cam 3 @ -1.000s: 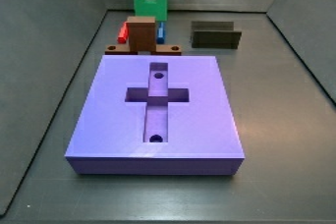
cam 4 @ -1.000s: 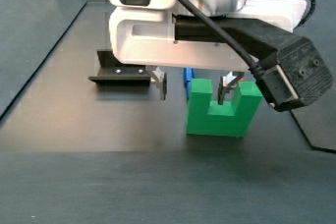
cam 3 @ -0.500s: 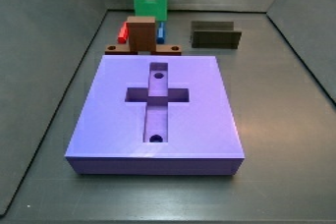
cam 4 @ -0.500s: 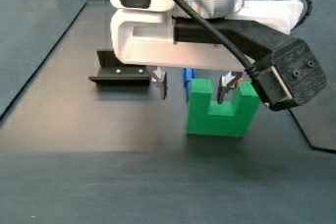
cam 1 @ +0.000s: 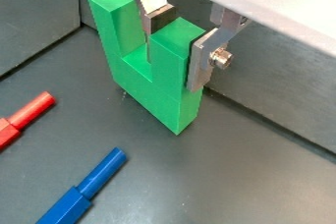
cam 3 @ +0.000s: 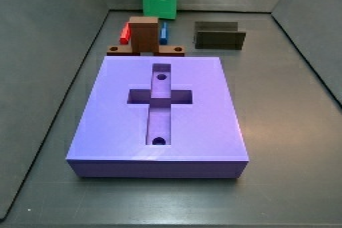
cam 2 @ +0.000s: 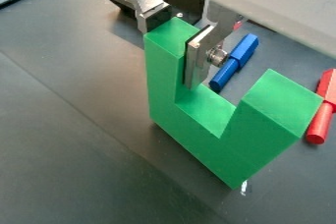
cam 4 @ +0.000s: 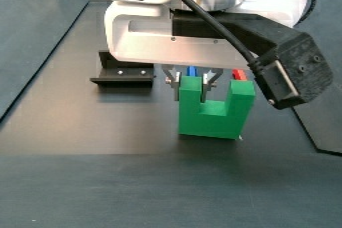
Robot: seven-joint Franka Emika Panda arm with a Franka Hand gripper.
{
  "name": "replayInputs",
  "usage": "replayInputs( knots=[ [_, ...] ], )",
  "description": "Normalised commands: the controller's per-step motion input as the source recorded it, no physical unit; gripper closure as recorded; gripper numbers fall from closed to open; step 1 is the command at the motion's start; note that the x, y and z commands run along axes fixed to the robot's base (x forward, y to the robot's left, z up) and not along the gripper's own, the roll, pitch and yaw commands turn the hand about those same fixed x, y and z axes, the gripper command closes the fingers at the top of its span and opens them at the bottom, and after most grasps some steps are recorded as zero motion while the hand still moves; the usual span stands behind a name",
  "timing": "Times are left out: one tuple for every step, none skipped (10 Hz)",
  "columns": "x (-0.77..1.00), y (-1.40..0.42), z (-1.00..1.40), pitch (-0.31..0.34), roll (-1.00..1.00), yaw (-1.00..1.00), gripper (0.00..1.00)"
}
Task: Pick up the green object. Move up. Move to above the board. Insert the green object.
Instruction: Pick up the green object.
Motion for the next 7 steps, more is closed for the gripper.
replayInputs(
  knots=[
    [0.0,0.0,0.0,0.0,0.0,0.0,1.0],
    [0.0,0.0,0.0,0.0,0.0,0.0,1.0],
    [0.0,0.0,0.0,0.0,0.0,0.0,1.0],
    [0.0,0.0,0.0,0.0,0.0,0.0,1.0],
    [0.0,0.0,0.0,0.0,0.0,0.0,1.0],
    [0.0,0.0,0.0,0.0,0.0,0.0,1.0],
    [0.0,0.0,0.0,0.0,0.0,0.0,1.0]
  ],
)
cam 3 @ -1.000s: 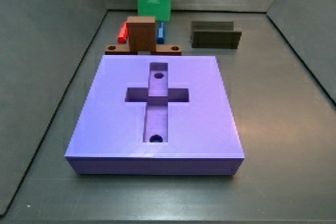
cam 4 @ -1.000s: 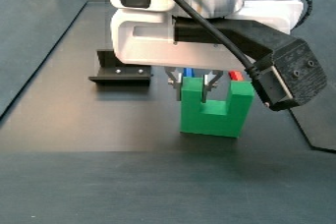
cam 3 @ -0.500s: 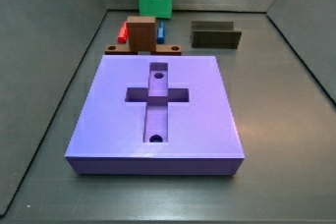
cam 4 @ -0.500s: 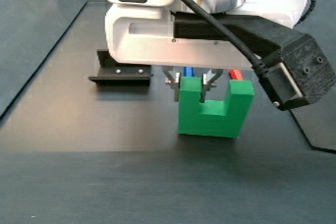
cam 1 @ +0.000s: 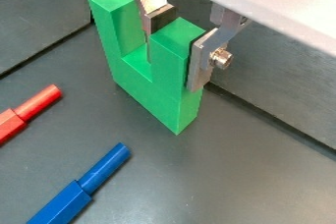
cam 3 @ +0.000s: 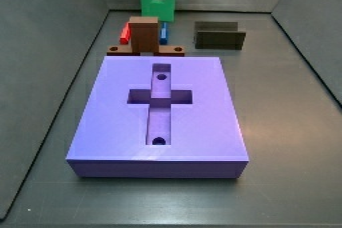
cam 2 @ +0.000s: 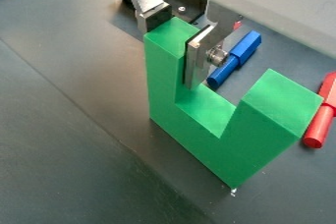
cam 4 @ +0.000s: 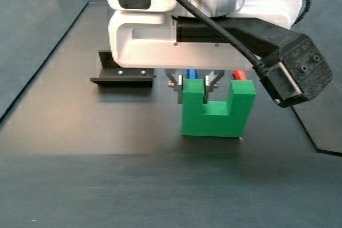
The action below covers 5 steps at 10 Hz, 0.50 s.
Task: Pick up the green object. Move up. Move to above the board. Insert the green object.
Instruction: Pick up the green object.
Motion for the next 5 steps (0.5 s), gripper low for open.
replayInputs(
  knots=[
    [0.0,0.0,0.0,0.0,0.0,0.0,1.0],
    [0.0,0.0,0.0,0.0,0.0,0.0,1.0],
    [0.0,0.0,0.0,0.0,0.0,0.0,1.0],
    [0.0,0.0,0.0,0.0,0.0,0.0,1.0],
    [0.0,0.0,0.0,0.0,0.0,0.0,1.0]
  ],
)
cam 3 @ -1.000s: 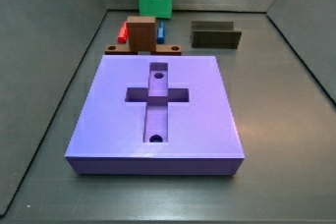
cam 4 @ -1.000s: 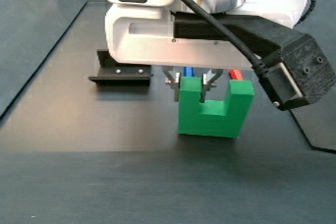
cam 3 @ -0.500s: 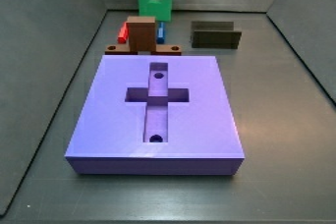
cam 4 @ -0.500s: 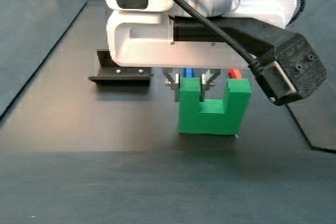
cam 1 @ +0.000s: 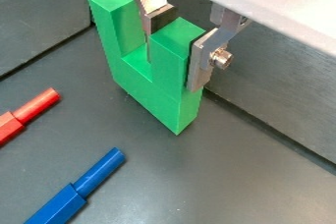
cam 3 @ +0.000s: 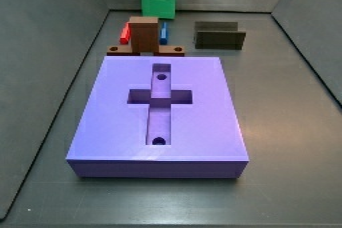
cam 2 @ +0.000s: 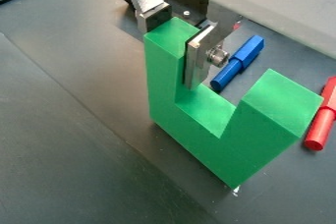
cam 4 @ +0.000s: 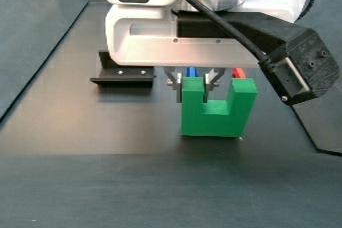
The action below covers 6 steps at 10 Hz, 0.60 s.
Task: Pick up the green object. Move up. Move to above the board. Insert the green object.
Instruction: Move up, then move to above the board.
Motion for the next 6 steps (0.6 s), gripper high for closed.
replayInputs(
  knots=[
    [0.0,0.0,0.83,0.0,0.0,0.0,1.0],
    [-0.06,0.09,0.67,0.068,0.0,0.01,1.0],
    [-0.09,0.09,0.59,0.097,0.0,0.01,1.0],
    [-0.02,0.03,0.18,0.072,0.04,0.01,1.0],
    [0.0,0.0,1.4,0.0,0.0,0.0,1.0],
    [-0.01,0.0,1.4,-0.007,-0.03,-0.01,1.0]
  ],
)
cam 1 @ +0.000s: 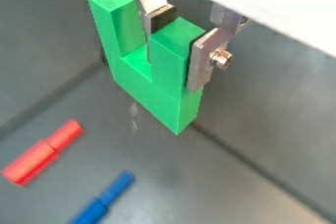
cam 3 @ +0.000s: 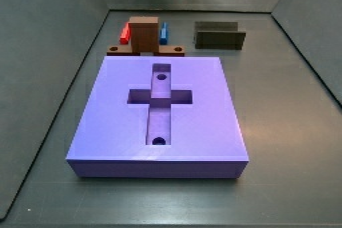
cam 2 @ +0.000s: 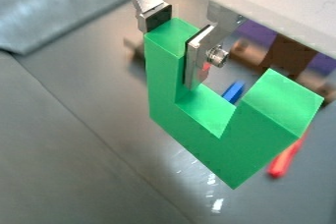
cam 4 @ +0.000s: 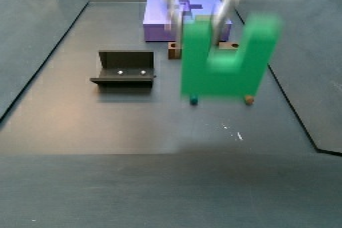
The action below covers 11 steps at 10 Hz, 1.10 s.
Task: Pick up the green object. Move up. Move to above the board. Insert the green object.
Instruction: Move to above the board.
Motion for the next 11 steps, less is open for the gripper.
replayInputs(
  knots=[
    [-0.02,-0.01,1.4,0.008,0.01,-0.01,1.0],
    [0.07,0.01,1.4,0.016,-0.03,-0.01,1.0],
    [-0.12,-0.03,0.96,-0.049,0.0,0.0,1.0],
    [-0.11,-0.02,0.6,-0.064,0.03,0.01,1.0],
    [-0.05,-0.01,0.49,-0.092,0.06,0.01,1.0],
    [-0.01,0.0,0.17,-0.047,0.05,0.0,1.0],
    [-0.04,-1.4,0.12,0.197,0.17,0.17,1.0],
    [-0.04,-1.4,0.13,0.165,0.2,0.15,1.0],
    [-0.05,-1.4,0.13,0.042,0.13,0.06,1.0],
    [-0.05,-1.4,0.13,0.014,0.06,0.02,1.0],
    [-0.05,-1.4,0.13,0.011,0.05,0.01,1.0]
  ],
)
